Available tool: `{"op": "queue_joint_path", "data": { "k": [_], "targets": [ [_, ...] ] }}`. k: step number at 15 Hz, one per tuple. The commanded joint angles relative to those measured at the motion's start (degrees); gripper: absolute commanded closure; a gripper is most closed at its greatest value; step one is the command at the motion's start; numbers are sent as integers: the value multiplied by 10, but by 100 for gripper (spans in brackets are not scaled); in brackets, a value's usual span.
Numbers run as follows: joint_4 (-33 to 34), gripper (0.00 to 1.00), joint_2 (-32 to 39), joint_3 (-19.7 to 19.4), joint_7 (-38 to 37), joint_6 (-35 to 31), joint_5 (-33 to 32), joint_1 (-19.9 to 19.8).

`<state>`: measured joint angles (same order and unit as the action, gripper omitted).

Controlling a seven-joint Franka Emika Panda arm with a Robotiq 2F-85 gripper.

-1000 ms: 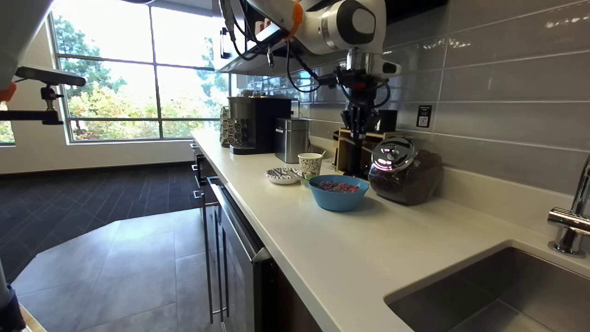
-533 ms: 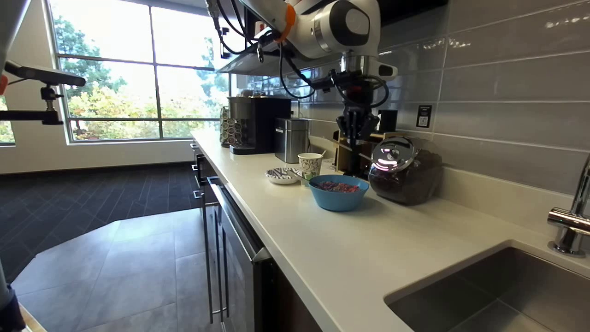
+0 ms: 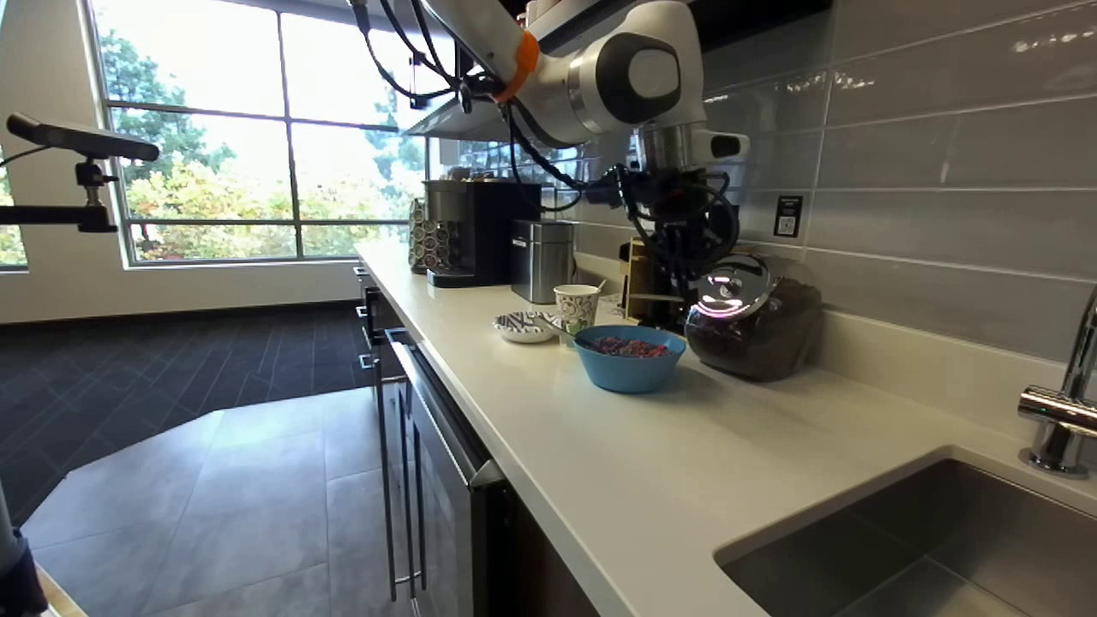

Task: Take the chopstick out of the blue bowl.

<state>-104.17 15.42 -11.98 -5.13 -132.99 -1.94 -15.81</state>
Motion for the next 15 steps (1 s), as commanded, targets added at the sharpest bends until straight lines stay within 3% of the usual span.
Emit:
{"op": "queue_joint_path", "data": {
  "k": [1,5,15],
  "targets": [
    [-86,98,-24,-18,-3,-102,-8,2],
    [-124,98,-12,-35,-4,-164,-15,2],
    [-151,98,24,-38,26,-161,4,-14]
  ]
}}
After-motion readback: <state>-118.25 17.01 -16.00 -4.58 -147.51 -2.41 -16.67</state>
